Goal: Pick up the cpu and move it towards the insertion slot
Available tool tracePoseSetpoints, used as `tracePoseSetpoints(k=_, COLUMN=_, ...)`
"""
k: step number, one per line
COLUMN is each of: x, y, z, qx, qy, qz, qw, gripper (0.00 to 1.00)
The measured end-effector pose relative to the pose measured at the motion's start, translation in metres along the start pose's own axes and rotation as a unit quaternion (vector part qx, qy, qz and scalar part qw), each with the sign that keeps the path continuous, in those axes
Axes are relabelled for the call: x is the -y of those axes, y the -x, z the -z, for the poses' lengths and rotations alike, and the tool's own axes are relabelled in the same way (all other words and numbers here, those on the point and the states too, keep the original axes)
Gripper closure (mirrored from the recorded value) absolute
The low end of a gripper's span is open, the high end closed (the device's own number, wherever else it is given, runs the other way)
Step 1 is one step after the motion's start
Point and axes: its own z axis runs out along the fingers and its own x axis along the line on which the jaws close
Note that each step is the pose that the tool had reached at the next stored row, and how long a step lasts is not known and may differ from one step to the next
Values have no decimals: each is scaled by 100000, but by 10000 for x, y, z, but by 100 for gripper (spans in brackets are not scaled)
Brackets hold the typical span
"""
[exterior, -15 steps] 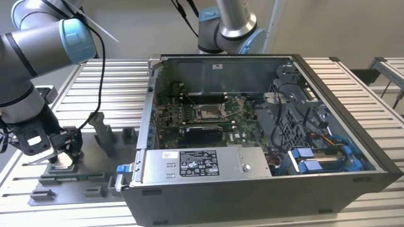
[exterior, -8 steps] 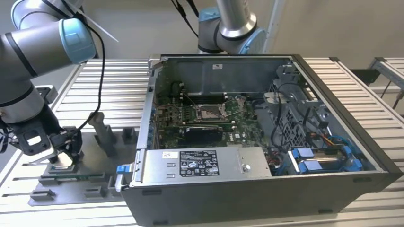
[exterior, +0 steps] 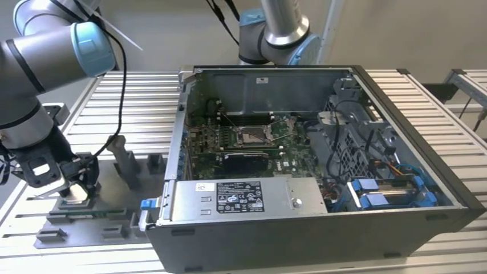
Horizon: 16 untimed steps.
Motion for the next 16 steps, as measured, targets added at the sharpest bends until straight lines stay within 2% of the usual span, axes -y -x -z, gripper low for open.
tracePoseSetpoints(k=16, x=-13, y=5, z=342, qx=-21, qy=-13, qz=-2, qw=100000, gripper=100)
